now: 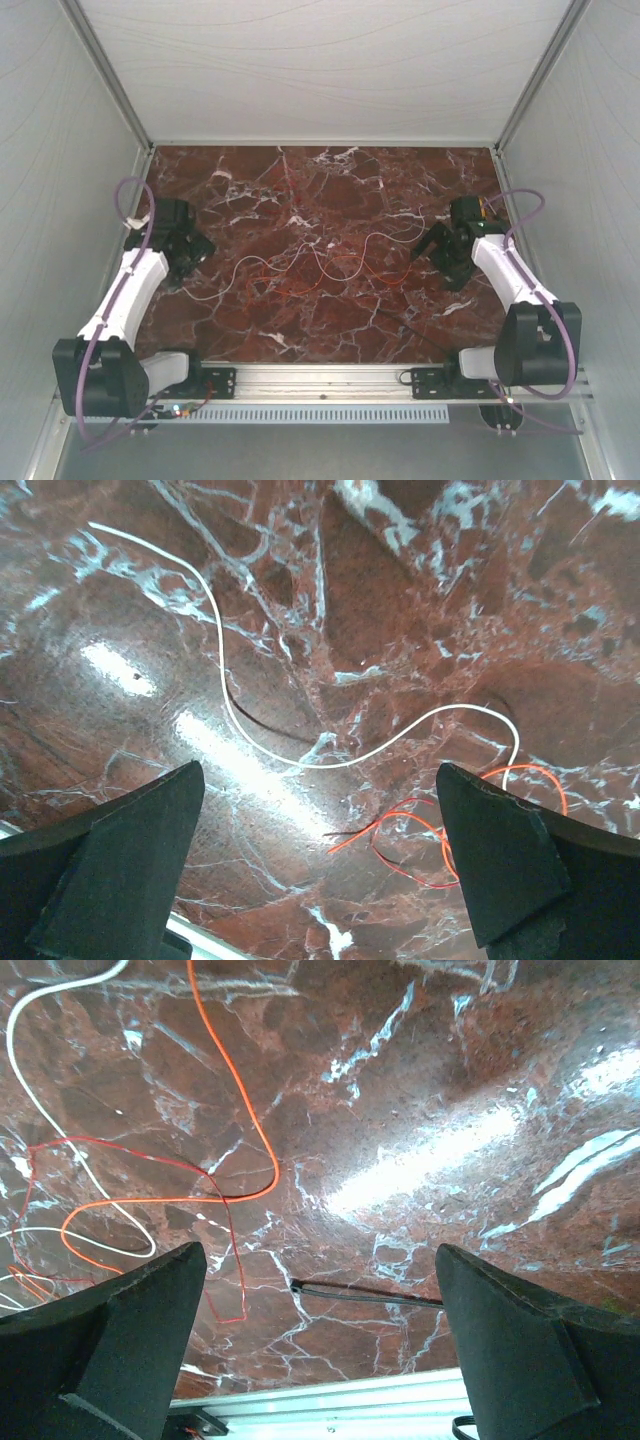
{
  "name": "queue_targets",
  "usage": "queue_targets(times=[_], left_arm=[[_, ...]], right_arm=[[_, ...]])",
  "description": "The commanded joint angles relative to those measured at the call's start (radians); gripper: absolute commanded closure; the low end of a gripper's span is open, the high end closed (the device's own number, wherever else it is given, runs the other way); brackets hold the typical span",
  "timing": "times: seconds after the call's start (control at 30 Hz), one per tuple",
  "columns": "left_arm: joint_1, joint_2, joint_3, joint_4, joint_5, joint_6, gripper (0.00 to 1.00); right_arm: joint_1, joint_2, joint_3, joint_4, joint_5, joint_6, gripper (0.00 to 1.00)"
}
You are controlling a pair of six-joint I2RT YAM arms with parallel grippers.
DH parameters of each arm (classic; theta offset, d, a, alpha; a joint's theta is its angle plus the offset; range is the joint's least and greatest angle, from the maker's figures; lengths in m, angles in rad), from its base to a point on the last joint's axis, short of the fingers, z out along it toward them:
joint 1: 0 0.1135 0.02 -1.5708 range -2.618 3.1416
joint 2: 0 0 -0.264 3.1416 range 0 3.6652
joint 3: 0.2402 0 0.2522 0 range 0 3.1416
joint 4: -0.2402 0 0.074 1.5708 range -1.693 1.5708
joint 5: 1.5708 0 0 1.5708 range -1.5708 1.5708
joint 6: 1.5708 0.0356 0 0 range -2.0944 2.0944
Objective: Zip-tie the wires
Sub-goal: Adjust the cable at the center of the board, then pick up the cable at the center of the board.
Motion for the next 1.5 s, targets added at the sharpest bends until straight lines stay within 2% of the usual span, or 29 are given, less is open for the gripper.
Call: queue_targets(times=[0.0, 0.13, 0.3, 0.5, 0.67, 0.77, 0.97, 1.07, 1.13, 1.33, 1.47], left_arm=[[0.004, -0.017, 0.111, -0.040, -0.075, 0.007, 0.00], [-0.008, 0.009, 0.197, 0.028, -0.047, 0.075, 0.00], [-0.087, 0.122, 0.274, 0.189, 0.028, 0.091, 0.00], [-0.165, 0.363, 0.400, 0.349, 0.134, 0.065, 0.03], [-0.168, 0.580, 0.554, 0.476, 0.241, 0.035, 0.04], [-0.169, 0.683, 0.633, 0.549, 0.267, -0.088, 0.06], [-0.184, 0.864, 0.804, 0.521, 0.189, -0.532, 0.09], [-0.184, 0.950, 0.861, 0.562, 0.229, -0.678, 0.16], [-0.184, 1.006, 0.916, 0.597, 0.258, -0.720, 0.21], [-0.188, 1.140, 1.126, 0.440, 0.249, -0.780, 0.26], [-0.190, 1.175, 1.156, 0.400, 0.254, -0.798, 0.30]], right_arm=[[-0.005, -0.040, 0.061, -0.056, 0.076, -0.030, 0.02], [0.000, -0.054, 0.104, -0.058, 0.073, -0.071, 0.02], [0.055, -0.059, 0.156, -0.029, 0.073, -0.122, 0.06], [0.103, -0.055, 0.202, -0.007, 0.055, -0.159, 0.08], [0.109, -0.071, 0.187, 0.028, 0.019, -0.173, 0.08], [0.111, -0.081, 0.177, 0.033, 0.019, -0.167, 0.08], [0.111, -0.101, 0.180, 0.013, 0.081, -0.153, 0.08], [0.109, -0.102, 0.186, 0.002, 0.105, -0.150, 0.08], [0.109, -0.103, 0.191, -0.004, 0.117, -0.149, 0.08], [0.101, -0.104, 0.196, -0.015, 0.154, -0.151, 0.07], [0.085, -0.096, 0.200, -0.023, 0.161, -0.162, 0.07]])
